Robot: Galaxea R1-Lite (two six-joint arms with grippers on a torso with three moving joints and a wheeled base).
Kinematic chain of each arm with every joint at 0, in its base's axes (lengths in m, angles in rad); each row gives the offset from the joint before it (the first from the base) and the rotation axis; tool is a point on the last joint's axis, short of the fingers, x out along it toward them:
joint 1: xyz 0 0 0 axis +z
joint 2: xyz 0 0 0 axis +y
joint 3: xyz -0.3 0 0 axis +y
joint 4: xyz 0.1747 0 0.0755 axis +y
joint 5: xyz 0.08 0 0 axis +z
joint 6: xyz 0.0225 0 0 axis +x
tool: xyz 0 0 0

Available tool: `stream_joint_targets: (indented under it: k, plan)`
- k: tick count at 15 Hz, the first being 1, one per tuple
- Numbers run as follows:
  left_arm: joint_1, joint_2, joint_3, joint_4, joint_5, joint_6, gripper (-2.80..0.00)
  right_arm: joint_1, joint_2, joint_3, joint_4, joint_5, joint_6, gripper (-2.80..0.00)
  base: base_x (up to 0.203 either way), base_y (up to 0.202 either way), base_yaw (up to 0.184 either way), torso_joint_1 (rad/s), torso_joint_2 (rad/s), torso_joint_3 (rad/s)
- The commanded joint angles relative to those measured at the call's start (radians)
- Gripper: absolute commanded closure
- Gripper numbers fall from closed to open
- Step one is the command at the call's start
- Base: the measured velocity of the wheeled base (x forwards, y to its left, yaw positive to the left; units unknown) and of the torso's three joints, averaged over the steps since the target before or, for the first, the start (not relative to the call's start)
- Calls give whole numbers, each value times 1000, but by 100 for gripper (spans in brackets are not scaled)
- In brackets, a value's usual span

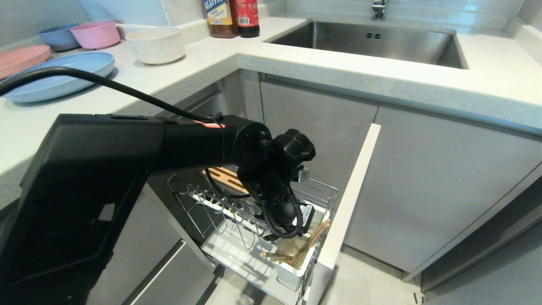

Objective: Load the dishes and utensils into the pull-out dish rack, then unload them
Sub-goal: Pick up the fork and place it in the cupboard, then pick up the bowl and place it in the cupboard

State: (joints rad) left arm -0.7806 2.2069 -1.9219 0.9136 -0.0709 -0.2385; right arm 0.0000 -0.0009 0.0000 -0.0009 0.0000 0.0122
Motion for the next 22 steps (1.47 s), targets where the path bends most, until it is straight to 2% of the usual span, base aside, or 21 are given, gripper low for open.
stream_joint_targets:
  k: [1, 10, 13, 15, 16, 18, 20, 22]
  plan:
    - [-3, -5, 0, 5, -1, -2, -280, 0, 1, 1, -1, 0, 0, 0, 0, 0, 0, 0, 0, 0]
    - [-2, -87, 1, 9, 8, -8, -280, 0, 1, 2, -1, 0, 0, 0, 0, 0, 0, 0, 0, 0]
    - [1, -129, 4, 10, 129, -14, -280, 0, 1, 2, -1, 0, 0, 0, 0, 0, 0, 0, 0, 0]
    - [6, -171, 8, 10, 146, -16, -280, 0, 1, 2, -1, 0, 0, 0, 0, 0, 0, 0, 0, 0]
    - [9, -195, 19, 10, 149, -15, 0, 0, 1, 2, -1, 0, 0, 0, 0, 0, 0, 0, 0, 0]
    - [13, -238, 48, 7, 174, -11, 0, 0, 1, 2, -1, 0, 0, 0, 0, 0, 0, 0, 0, 0]
    - [12, -272, 42, 7, 232, -23, 0, 0, 1, 1, 0, 0, 0, 0, 0, 0, 0, 0, 0, 0]
    - [13, -316, 43, 7, 244, -42, 0, 0, 1, 2, 1, 0, 0, 0, 0, 0, 0, 0, 0, 0]
